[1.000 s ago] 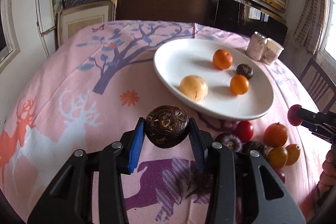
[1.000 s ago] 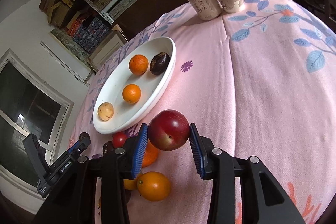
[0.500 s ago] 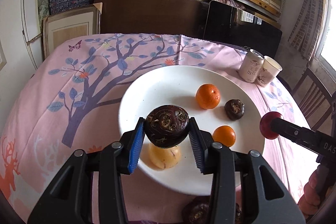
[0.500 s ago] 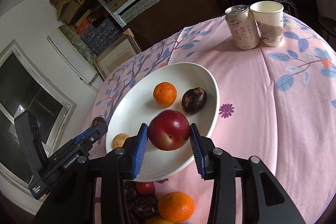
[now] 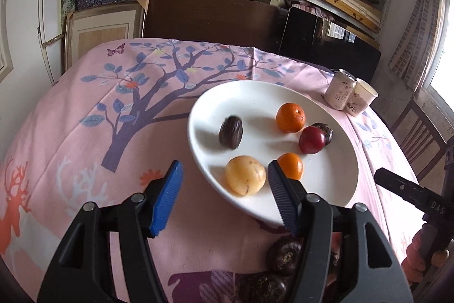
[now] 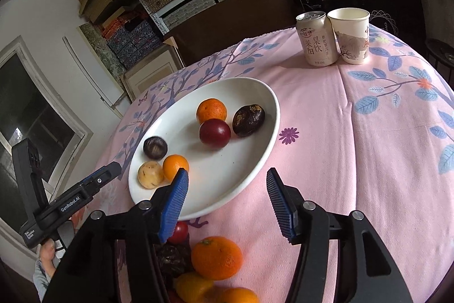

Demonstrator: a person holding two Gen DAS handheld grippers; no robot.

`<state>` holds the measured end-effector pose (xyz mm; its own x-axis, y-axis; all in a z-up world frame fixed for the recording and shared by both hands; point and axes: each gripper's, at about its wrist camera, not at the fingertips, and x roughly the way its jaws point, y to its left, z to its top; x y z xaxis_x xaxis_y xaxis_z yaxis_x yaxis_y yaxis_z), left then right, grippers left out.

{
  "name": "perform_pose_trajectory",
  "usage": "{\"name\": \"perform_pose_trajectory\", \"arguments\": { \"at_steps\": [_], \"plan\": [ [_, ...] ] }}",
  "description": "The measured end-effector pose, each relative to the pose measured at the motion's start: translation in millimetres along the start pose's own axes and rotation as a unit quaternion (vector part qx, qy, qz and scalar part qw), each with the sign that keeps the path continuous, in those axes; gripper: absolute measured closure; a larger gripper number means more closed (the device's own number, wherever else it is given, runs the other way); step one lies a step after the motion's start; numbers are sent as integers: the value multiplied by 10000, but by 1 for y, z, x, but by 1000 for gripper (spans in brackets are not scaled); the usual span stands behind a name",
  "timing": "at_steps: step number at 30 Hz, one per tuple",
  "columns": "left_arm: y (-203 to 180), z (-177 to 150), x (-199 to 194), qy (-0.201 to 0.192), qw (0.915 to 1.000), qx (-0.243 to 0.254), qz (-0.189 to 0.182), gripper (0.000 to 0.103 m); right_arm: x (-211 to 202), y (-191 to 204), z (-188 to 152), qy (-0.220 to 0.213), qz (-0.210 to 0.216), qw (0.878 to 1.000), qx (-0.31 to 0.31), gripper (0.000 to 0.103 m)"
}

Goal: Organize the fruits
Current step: 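Lower the dark fruit onto the plate with the left gripper while the right places the plum, then grasp another dark brown fruit with the left gripper while the right gripper grasps a mandarin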

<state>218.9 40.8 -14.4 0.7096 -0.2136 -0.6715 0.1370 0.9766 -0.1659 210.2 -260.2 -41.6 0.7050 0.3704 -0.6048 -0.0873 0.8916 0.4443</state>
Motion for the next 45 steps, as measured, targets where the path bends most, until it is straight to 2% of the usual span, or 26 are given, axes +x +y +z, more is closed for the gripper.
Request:
{"name": "perform_pose_trajectory", "arguments": {
  "at_steps": [3,8,10,14,18,21,24,26,28,31,33,36,40,45],
  "plan": [
    [16,-14,-6,101,9997,-230,37,36,-9,1,-13,37,23,10000,-44,41],
    [33,-38,-18,235,9975,-651,-156,33,-24,0,-26,-6,112,9999,-4,39],
    [26,-46,-23,212,9983,-530,-126,31,-29,-1,-29,-29,127,9999,22,36],
    [0,-62,-28,271,9996,31,-99,25,-36,-4,-30,-95,114,9998,98,33],
    [-29,-77,-29,336,9969,715,38,25,-38,-10,-28,-128,117,9996,213,32],
    [-37,-83,-27,404,9945,954,123,24,-38,-12,-27,-110,127,9995,271,32],
    [-36,-86,-19,585,9931,986,240,24,-38,-12,-27,-109,136,9995,274,32],
    [-32,-86,-13,732,9932,894,141,23,-38,-12,-27,-100,133,9995,265,32],
    [-29,-87,-8,821,9929,839,193,23,-38,-10,-27,-89,134,9996,244,32],
    [-22,-85,-8,751,9923,795,574,20,-37,-9,-27,-66,127,9997,223,32],
    [-10,-81,-9,678,9920,598,882,19,-36,-9,-28,-22,159,9996,231,32],
    [0,-80,-4,823,9933,388,714,20,-30,-7,-30,165,284,9992,241,32],
    [-12,-83,0,904,9911,675,712,20,-18,-1,-34,435,314,9985,116,32],
    [-10,-84,2,966,9912,592,684,10,-10,4,-39,597,275,9978,51,32]
  ]
}}
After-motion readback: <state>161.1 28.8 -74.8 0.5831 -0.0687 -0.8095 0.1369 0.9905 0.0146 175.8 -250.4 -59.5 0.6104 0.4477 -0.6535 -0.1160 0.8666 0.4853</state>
